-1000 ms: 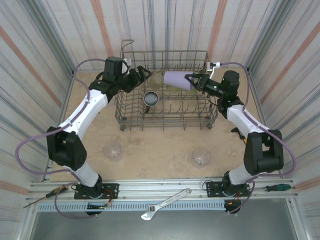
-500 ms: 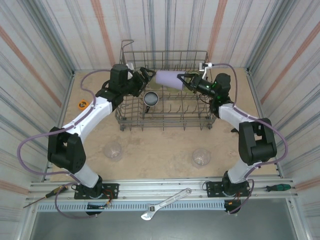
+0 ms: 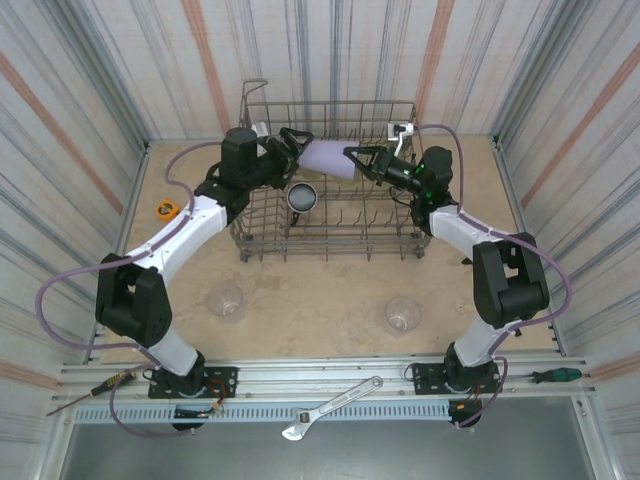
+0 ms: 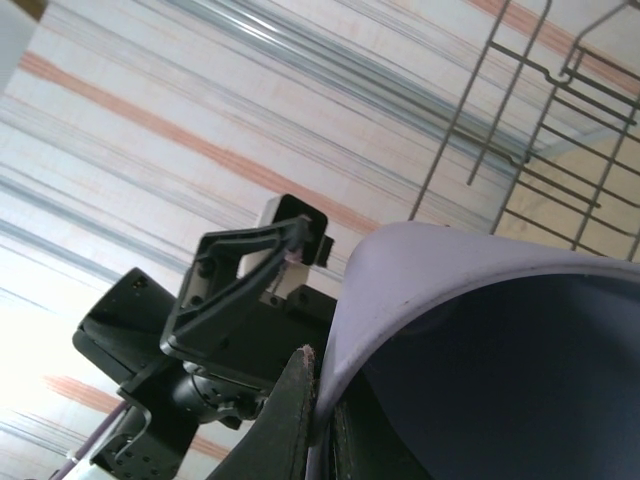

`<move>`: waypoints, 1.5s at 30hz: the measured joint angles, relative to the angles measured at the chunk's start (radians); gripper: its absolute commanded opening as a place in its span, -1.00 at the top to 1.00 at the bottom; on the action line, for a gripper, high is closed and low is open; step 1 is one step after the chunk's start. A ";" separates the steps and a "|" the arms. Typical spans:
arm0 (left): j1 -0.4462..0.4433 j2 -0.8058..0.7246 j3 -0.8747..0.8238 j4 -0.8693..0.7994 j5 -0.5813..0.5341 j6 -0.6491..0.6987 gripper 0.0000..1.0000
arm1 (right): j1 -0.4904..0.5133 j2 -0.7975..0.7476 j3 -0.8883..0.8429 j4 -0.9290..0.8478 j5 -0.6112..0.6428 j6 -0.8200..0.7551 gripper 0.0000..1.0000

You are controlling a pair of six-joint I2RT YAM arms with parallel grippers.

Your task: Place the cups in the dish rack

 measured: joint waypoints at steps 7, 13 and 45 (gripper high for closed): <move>-0.013 0.006 -0.001 0.038 0.000 -0.042 -0.90 | 0.008 0.015 0.008 0.056 0.006 0.034 1.00; -0.015 0.022 -0.003 0.068 0.008 -0.072 -0.73 | 0.022 0.033 0.012 0.088 0.010 0.048 1.00; -0.006 0.025 -0.063 0.126 0.000 0.040 1.00 | 0.007 -0.120 0.013 -0.356 0.018 -0.192 -0.97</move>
